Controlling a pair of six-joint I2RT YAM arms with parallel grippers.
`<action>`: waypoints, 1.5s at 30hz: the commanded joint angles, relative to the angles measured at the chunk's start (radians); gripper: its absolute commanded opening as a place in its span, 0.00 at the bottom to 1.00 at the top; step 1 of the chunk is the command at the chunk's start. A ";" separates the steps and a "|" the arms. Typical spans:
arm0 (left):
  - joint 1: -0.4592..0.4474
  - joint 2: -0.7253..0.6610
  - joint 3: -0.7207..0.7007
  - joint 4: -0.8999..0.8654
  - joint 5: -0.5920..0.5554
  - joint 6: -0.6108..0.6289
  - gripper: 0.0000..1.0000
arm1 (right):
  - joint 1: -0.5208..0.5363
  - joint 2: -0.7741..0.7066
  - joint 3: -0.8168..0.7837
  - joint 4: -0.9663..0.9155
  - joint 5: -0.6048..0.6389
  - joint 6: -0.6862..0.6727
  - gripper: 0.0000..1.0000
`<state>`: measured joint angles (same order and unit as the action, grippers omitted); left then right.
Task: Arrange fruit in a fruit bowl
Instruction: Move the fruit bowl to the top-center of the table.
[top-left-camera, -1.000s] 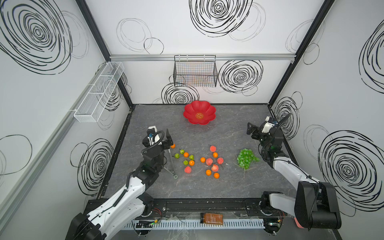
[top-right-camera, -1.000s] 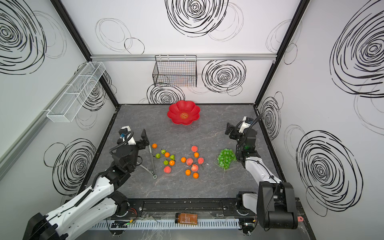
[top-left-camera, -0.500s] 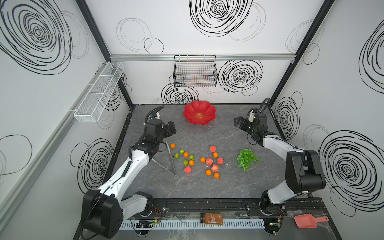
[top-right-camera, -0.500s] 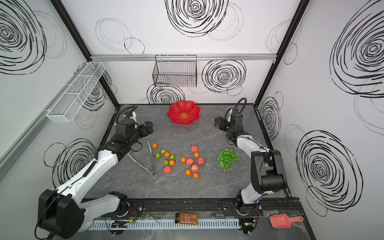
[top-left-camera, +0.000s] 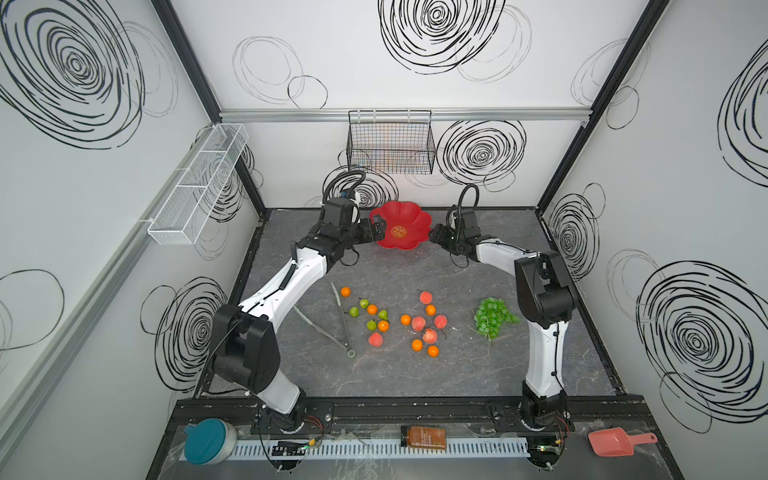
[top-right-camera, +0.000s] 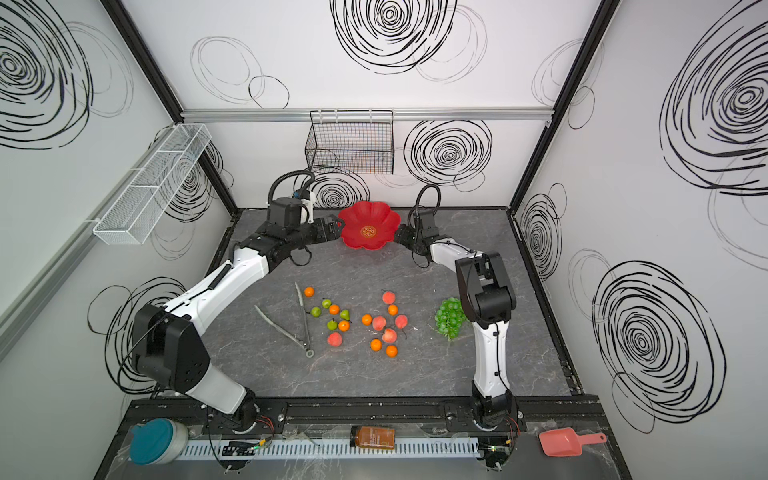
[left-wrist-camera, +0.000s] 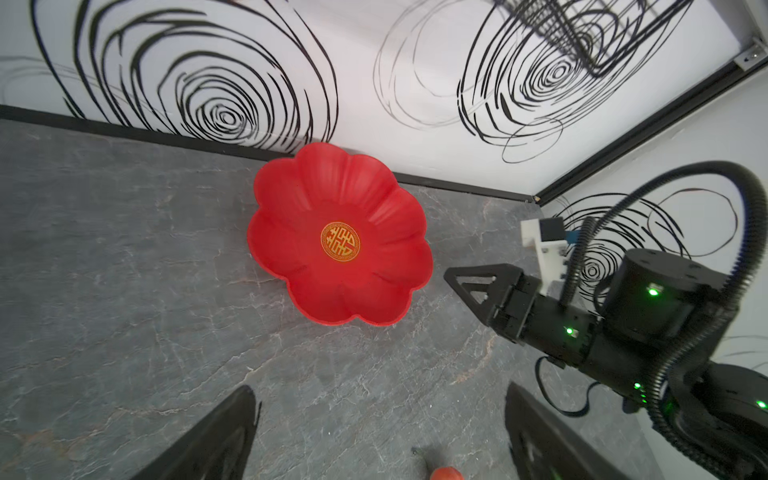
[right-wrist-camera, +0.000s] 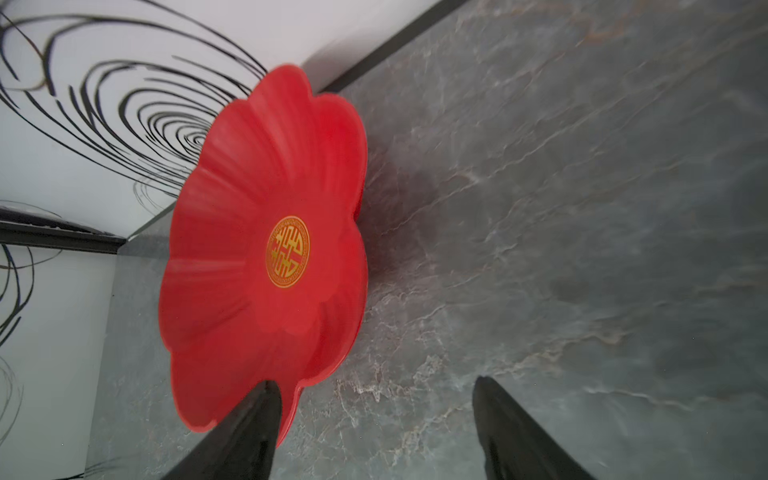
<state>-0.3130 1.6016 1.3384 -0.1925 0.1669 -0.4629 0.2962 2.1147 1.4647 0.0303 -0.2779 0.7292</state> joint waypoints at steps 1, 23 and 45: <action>0.047 0.006 -0.047 0.085 0.123 0.002 0.96 | 0.037 0.037 0.051 -0.031 0.028 0.093 0.76; 0.084 0.001 -0.053 0.041 0.098 0.024 0.96 | 0.122 0.186 0.253 -0.162 0.101 0.253 0.53; 0.206 -0.038 -0.073 0.079 0.160 0.003 0.96 | 0.133 0.182 0.281 -0.186 0.080 0.238 0.06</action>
<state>-0.1242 1.5944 1.2678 -0.1551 0.3012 -0.4538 0.4282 2.3127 1.7222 -0.1272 -0.2070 0.9695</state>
